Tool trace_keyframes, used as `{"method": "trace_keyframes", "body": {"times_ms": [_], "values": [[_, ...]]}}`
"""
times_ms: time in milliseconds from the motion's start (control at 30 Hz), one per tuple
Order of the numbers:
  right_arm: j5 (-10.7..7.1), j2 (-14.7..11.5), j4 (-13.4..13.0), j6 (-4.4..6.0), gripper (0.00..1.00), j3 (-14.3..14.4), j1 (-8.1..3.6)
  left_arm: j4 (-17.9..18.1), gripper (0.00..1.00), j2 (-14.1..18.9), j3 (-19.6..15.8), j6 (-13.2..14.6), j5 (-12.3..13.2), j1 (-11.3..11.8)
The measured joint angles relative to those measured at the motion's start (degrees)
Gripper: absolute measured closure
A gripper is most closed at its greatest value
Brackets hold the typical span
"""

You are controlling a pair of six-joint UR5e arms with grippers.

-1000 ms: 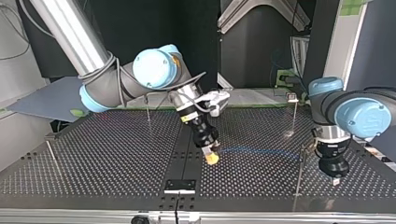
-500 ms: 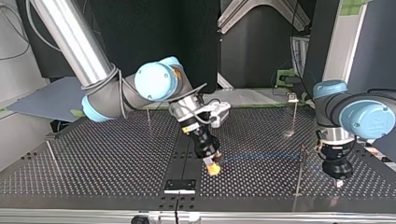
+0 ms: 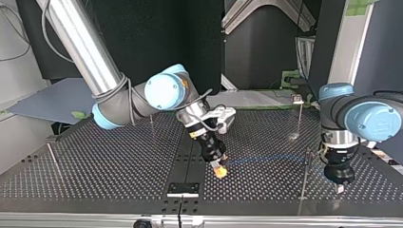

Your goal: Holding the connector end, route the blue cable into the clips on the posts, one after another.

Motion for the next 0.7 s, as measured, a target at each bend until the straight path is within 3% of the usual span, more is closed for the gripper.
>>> {"method": "trace_keyframes", "body": {"times_ms": [233,500,600,633,667,700], "values": [[0.02,0.2,0.51,-0.03,1.0,-0.37,0.02,-0.21,0.99,0.0,0.0,-0.24,-0.37,0.31],[0.05,0.09,2.75,-0.81,1.0,-1.28,-0.03,-0.86,0.99,0.01,0.0,-1.56,-0.33,0.7],[0.07,-0.02,3.07,-0.84,1.0,-1.43,-0.04,-1.64,0.91,0.01,0.0,-2.41,0.53,0.59],[0.07,-0.08,3.14,-0.84,1.0,-1.47,-0.04,-1.92,0.83,0.03,0.0,-2.75,0.89,0.57],[0.07,-0.14,3.23,-0.82,1.0,-1.5,-0.05,-2.27,0.83,0.04,-0.01,-3.13,1.27,0.57],[0.08,-0.19,3.28,-0.81,1.0,-1.52,-0.05,-2.79,0.71,0.04,-0.01,-3.7,1.86,0.56]]}}
